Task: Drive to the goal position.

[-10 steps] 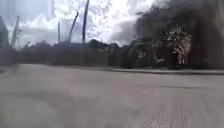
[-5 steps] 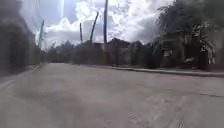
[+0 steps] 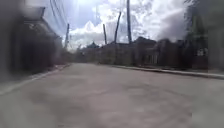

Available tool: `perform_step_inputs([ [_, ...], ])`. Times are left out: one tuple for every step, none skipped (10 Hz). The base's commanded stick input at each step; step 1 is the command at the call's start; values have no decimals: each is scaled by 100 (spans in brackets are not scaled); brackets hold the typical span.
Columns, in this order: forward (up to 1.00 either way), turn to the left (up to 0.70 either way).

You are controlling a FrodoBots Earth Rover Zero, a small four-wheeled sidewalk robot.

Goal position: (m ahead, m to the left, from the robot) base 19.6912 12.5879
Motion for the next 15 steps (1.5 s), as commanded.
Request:
perform_step_inputs([
  [100,0],
  [100,0],
  [100,0],
  [100,0],
  [100,0],
  [100,0],
  [100,0],
  [100,0],
  [100,0],
  [100,0],
  [100,0],
  [100,0],
  [100,0],
  [100,0],
  [100,0],
])
